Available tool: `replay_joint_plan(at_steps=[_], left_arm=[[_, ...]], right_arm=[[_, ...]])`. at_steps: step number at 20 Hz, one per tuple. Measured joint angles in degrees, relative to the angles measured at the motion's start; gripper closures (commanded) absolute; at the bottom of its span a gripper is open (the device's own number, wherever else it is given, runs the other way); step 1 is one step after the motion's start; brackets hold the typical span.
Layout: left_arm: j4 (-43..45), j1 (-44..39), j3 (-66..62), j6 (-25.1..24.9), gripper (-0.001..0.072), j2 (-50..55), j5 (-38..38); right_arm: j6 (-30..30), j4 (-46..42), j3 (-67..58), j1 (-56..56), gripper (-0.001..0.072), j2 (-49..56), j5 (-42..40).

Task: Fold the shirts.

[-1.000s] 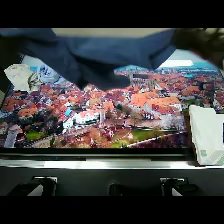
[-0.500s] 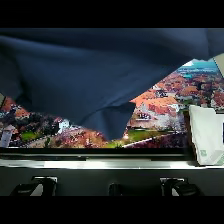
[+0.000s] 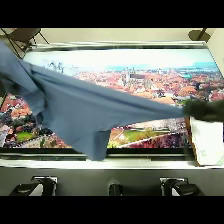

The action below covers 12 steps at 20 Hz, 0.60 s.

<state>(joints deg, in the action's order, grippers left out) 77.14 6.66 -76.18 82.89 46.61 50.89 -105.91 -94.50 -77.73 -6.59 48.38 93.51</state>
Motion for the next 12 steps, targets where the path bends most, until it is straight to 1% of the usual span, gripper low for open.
replay_joint_plan(at_steps=[2, 5, 8, 12], left_arm=[[-0.79, -0.02, 4.46, -0.33, 0.0671, 3.85, -3.17], [-2.12, -0.68, 7.17, -0.44, 0.0671, 12.15, -9.29], [-2.64, -2.29, 6.62, -0.55, 0.0671, 22.1, -14.93], [-3.17, -4.26, 2.73, -0.55, 0.067, 33.07, -17.88]], right_arm=[[-0.17, 3.43, 8.79, 0.0, 0.0669, 1.2, -0.61], [-2.89, 6.51, 17.64, 0.02, 0.0669, 6.49, -8.04], [-6.32, 9.64, 20.57, 0.04, 0.0669, 15.72, -19.5], [-12.66, 14.88, 18.64, 0.09, 0.0667, 27.96, -38.58]])
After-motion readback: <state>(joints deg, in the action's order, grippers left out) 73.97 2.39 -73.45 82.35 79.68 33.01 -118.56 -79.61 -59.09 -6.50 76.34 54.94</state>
